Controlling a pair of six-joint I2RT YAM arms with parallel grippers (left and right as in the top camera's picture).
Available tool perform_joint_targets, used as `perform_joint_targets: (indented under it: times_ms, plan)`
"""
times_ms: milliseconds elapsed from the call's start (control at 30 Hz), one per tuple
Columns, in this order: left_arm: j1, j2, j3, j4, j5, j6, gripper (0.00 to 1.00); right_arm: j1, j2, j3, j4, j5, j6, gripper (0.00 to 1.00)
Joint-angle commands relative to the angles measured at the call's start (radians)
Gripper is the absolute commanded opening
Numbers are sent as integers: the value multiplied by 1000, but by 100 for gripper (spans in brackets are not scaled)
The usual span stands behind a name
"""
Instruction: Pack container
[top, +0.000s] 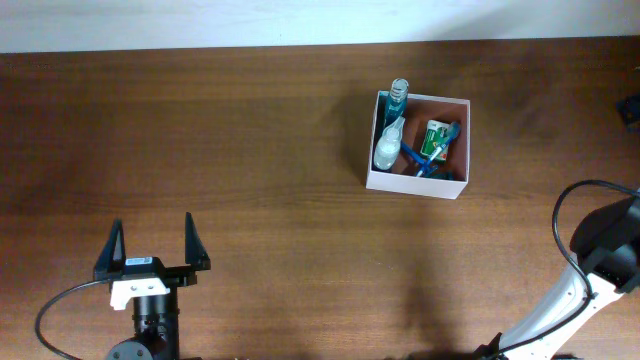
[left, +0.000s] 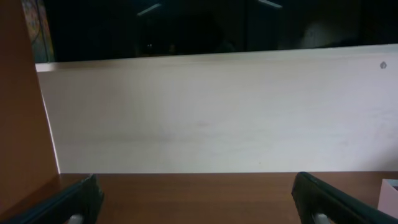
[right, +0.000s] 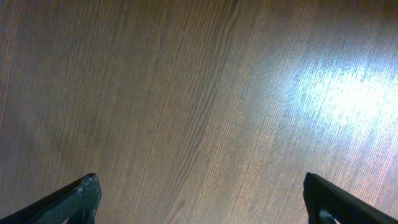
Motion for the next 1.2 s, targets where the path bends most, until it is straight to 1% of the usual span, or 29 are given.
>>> perform_joint_targets:
  times_ms: [0,100,433,667,733,1067,1167]
  plan:
    - [8,-10,-6,7,-10,12,99,0,5,-4,0,16,1,99]
    - [7,-10,-29,30,-10,12,99,0,5,-4,0,16,1,99]
    - [6,-10,-171,232,-6,12,99,0,5,-4,0,16,1,99]
    - [6,-10,-169,219,-7,12,99,0,5,-4,0,16,1,99]
    - [6,-10,-169,205,-7,12,99,0,5,-4,1,16,1,99]
    - [6,-10,-169,-61,2,11,99,0,5,-4,0,16,1,99]
    - [6,-10,-169,-164,25,11,99,0,5,-4,0,16,1,99]
